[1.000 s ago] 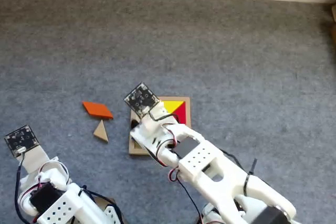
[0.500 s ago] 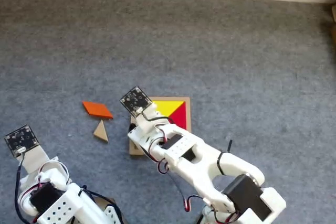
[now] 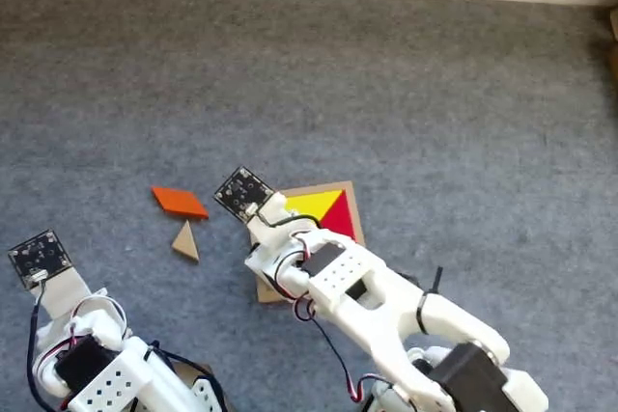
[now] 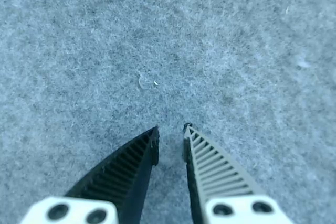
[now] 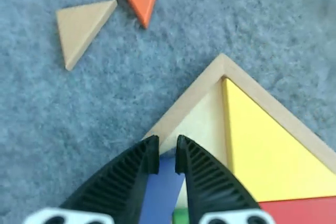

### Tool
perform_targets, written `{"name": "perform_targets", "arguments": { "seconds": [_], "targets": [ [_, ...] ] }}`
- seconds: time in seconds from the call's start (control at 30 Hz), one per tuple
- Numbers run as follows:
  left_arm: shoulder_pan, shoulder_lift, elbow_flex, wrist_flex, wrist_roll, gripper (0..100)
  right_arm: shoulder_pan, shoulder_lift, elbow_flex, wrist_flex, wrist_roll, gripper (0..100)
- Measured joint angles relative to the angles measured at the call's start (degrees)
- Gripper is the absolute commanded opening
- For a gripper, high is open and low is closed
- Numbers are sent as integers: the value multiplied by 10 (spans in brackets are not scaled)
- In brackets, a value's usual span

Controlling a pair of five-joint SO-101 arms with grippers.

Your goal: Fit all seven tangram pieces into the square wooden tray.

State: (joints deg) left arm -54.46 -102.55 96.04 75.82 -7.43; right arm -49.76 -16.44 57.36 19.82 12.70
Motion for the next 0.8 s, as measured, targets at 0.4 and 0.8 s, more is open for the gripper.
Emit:
{"name": "perform_targets", "arguments": {
  "seconds": [0.4, 0.8],
  "targets": [
    [0, 0, 0, 0, 0, 91, -38, -40, 1, 64, 0, 63],
    [0, 0, 0, 0, 0, 91, -37, -24, 11, 62, 0, 63]
  ]
}}
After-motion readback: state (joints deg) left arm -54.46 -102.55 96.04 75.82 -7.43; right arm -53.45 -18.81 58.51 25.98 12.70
